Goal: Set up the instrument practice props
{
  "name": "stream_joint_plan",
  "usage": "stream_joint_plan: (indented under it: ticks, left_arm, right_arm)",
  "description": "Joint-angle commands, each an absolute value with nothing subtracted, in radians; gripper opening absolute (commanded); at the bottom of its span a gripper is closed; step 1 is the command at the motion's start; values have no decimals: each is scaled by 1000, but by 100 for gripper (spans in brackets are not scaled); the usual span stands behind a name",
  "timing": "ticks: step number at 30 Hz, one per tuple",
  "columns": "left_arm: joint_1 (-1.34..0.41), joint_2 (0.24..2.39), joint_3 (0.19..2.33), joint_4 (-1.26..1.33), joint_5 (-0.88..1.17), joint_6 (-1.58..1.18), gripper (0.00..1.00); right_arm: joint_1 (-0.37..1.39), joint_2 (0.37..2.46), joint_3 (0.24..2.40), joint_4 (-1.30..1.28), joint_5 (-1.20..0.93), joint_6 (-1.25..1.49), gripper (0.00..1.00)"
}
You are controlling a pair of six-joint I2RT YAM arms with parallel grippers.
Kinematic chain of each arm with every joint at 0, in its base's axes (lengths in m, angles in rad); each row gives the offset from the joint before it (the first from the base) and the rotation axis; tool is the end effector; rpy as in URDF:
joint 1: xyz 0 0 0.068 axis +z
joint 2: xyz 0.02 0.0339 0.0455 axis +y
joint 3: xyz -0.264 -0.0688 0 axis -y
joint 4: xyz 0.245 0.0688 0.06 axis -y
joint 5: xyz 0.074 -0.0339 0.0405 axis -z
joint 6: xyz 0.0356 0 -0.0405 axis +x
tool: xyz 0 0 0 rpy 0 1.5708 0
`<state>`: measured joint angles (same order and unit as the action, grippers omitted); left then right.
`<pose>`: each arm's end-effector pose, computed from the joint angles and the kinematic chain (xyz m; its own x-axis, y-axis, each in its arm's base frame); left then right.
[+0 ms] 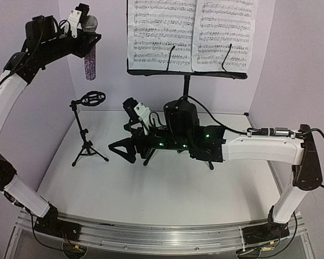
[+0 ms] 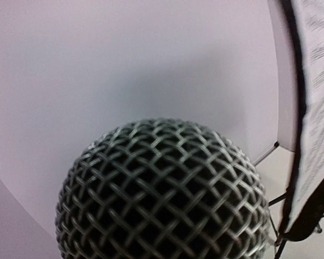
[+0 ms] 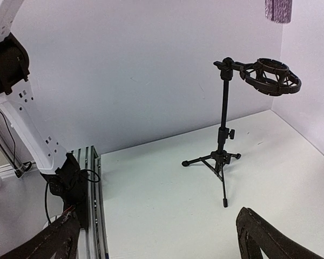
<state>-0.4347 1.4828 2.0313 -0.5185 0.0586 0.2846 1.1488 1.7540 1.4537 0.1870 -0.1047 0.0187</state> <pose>0.2568 -0.1215 0.5587 0.1591 0.2352 -0.9588 0.4468 0.8489 0.2823 0.1721 0.3925 0.3456 -0.0641 -0.0973 -0.9932 -0.9488 0.3145 0.0304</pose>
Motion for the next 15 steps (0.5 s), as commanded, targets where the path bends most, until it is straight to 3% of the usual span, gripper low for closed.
stream_joint_plan:
  ticks: [1,7,15]
  left_arm:
    - [-280,1556,2114,-564,158,233,0]
    - [-255,1541,2015,-498,310,168,0]
    - [-255,1517,2022,-424,349,147,0]
  right_arm:
    - [1154,1682,1426,207,-111,33,98]
    - [1154,1670,1412,207,-103,39,98]
    - [1154,1681,1414,206,-103,36,98]
